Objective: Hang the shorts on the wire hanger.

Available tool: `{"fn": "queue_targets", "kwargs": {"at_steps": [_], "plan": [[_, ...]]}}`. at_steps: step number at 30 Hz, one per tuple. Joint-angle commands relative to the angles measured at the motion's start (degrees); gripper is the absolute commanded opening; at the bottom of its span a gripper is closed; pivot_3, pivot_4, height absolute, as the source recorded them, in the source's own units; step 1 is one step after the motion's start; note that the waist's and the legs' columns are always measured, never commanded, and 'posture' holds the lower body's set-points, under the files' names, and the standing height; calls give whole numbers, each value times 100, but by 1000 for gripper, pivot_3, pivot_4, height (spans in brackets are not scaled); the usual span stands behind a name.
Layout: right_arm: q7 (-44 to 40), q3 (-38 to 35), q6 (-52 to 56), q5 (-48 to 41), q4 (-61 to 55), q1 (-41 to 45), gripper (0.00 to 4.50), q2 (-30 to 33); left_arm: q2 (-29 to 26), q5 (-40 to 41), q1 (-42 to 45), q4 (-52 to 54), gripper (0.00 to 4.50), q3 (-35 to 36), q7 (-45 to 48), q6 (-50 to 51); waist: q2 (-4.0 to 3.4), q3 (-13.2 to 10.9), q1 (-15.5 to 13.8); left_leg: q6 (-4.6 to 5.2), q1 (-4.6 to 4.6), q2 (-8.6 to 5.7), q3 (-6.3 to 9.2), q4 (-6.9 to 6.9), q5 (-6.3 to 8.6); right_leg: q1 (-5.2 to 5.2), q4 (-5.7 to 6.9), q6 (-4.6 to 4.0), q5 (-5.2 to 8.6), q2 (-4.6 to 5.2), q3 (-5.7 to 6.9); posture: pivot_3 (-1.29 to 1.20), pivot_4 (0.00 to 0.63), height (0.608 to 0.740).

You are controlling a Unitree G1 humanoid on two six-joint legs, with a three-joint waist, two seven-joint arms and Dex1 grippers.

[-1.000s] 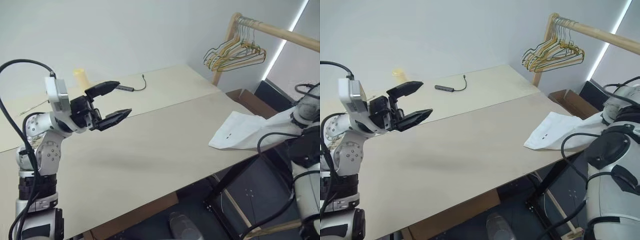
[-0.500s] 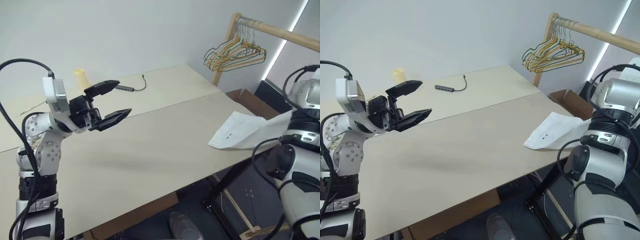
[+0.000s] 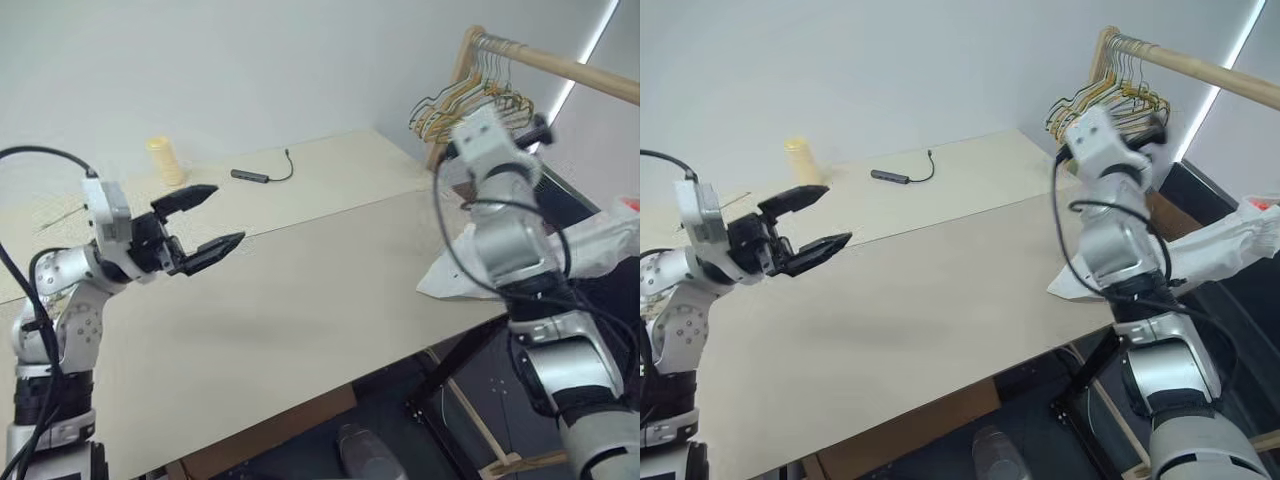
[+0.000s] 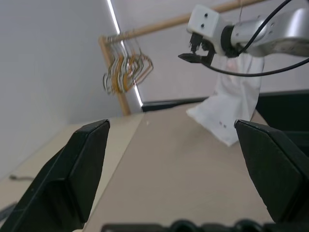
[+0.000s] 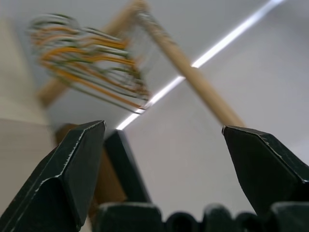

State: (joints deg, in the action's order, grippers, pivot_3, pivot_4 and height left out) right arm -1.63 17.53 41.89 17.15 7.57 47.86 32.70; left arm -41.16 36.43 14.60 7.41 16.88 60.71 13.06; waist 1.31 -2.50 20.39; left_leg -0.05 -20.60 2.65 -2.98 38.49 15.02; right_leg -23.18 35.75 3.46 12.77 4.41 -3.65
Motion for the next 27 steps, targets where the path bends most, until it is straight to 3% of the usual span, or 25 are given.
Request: {"fn": "queue_targets", "kwargs": {"at_steps": [1, 5, 9, 15, 27], "plan": [[-1213, 392, -628, -100, -862, -386, 4484, 285, -283, -258, -401, 324, 4500, 97, -144, 155, 13, -8, -70, 0, 1, 1, 0, -1, 1, 0, -1, 0, 0, -1, 0, -173, 0, 740], [-2111, 531, -1060, -222, -1379, -901, 4484, 412, -465, -578, -1067, 549, 4500, 23, -344, 364, 17, -11, -230, 0, -2, 3, -1, -10, 1, -10, -2, 0, 1, 0, 1, -131, 0, 740], [-2952, 558, -1503, -422, -1508, -1184, 4484, 571, -306, -777, -1634, 829, 4500, 22, -714, 458, 27, -15, -486, -1, -1, 6, -3, -11, 1, -11, -1, -2, 1, 0, 2, -84, 0, 740], [-4354, 572, -2186, -1102, -1541, -1426, 4484, 635, -45, -461, -2527, 1551, 4500, 172, -1178, 1034, 37, -18, -863, -1, 3, 11, -7, -12, 2, -12, -1, -8, 3, -3, 8, -5, 0, 740], [-4553, 696, -2244, -598, -886, -1168, 4484, 161, 159, -362, -2967, 2105, 4500, 301, -1656, 1380, 43, -16, -1728, -2, 1, 12, -58, -14, 2, -29, 10, -75, -9, -5, 26, 65, 0, 740]]}}
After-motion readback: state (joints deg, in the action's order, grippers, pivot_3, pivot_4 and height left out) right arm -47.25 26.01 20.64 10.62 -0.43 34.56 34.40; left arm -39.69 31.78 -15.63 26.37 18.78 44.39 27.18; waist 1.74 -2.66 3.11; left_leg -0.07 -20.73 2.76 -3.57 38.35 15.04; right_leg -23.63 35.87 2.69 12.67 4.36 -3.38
